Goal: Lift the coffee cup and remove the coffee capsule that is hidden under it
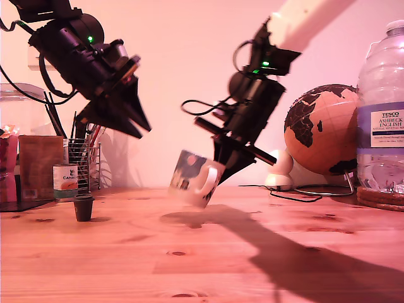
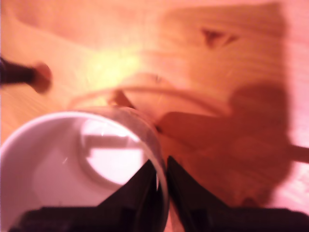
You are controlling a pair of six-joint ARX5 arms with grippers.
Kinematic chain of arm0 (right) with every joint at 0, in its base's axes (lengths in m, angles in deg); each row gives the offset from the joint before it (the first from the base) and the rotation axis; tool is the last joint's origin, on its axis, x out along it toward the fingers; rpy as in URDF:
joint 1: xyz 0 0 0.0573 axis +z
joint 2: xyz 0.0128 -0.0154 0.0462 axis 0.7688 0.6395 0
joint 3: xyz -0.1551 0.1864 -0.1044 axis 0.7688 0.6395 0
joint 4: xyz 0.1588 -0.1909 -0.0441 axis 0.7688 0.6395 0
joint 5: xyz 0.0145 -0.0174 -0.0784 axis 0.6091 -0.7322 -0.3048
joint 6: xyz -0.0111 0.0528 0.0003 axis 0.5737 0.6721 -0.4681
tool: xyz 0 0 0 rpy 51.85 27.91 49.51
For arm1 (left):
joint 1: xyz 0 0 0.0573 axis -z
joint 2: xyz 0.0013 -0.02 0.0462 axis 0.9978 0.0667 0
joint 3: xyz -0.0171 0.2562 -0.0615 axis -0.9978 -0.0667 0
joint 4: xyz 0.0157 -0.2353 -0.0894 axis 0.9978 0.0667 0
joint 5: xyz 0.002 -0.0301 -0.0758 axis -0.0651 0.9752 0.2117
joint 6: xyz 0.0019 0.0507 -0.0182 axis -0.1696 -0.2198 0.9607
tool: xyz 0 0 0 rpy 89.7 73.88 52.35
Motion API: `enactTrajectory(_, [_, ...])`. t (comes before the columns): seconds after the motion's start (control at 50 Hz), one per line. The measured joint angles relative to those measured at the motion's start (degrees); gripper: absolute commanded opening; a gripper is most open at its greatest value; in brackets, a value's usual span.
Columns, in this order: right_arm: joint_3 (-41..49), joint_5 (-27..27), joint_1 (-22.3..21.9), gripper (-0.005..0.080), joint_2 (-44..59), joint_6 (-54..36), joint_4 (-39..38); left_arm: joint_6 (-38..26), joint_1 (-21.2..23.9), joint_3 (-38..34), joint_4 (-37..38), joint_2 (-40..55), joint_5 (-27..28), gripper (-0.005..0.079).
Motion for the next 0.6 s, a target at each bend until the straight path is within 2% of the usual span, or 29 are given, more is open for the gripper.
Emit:
enactTrajectory(0.12, [-0.02, 3.93, -2.10, -0.0011, 0.00, 1.38, -1.20, 0.52, 0.00, 0.02, -0.24, 0.00, 2.69, 0.0219])
enactTrajectory(0.3, [-0.02, 8.70, -4.74, -0.0011, 0.00, 1.86, -2.21, 0.70, 0.00, 0.00, -1.49, 0.04, 3.34, 0.0219])
enactTrajectory(0.6, [0.00, 13.25, -4.68, -0.0011, 0.00, 3.45, -4.15, 3.41, 0.15, 0.02, -3.78, 4.35, 6.71, 0.0219])
